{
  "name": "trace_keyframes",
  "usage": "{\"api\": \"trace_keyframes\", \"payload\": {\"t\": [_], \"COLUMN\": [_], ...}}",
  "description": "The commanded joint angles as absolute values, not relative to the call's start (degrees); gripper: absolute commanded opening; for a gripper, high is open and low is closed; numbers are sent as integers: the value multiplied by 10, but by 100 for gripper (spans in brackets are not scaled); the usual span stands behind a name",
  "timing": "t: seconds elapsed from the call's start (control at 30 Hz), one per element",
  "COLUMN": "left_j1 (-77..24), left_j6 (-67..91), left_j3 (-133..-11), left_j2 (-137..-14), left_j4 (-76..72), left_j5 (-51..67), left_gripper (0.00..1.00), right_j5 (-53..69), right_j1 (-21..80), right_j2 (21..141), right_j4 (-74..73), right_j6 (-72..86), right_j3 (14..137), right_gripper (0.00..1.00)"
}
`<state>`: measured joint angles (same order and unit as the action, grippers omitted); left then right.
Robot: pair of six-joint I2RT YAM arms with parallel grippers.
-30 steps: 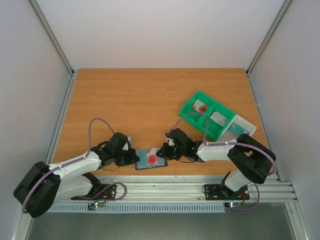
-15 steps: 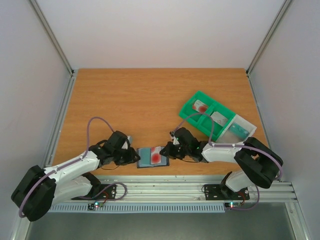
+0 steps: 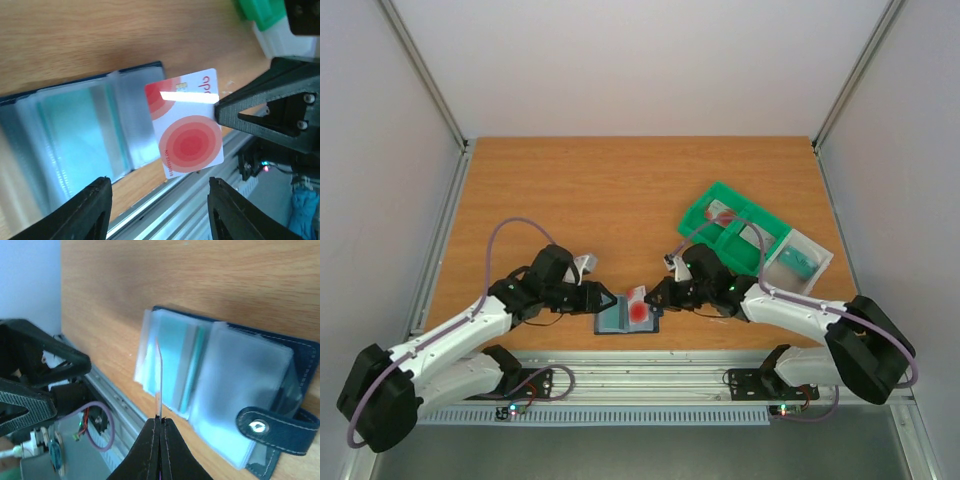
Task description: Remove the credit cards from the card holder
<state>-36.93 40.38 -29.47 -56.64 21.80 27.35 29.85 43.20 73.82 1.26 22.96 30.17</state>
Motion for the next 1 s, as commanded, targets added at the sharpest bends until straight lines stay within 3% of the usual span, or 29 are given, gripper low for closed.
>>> {"api": "trace_keyframes", "payload": {"t": [0.0, 0.33, 0.6, 0.87, 0.97], "left_j1": [-369, -361, -360, -360, -360], "left_j6": [358, 266, 201, 208, 216], "left_j3": [-339, -449, -475, -468, -463], "left_j2": [-556, -572, -619, -627, -632], "left_j4": [241, 376, 434, 413, 398], "left_j5": [338, 419, 488, 515, 531], "left_gripper": [56, 61, 56, 44, 31], "right_j5": [355, 474, 532, 568, 568], "right_j1": [425, 424, 424, 424, 424], "right_j2": [706, 653, 624, 621, 617], "right_j4": [-68, -123, -111, -71, -69], "right_j6": [154, 80, 66, 83, 85], "right_j3": [343, 378, 379, 371, 369], "right_gripper": [1, 1, 1, 1, 1]}}
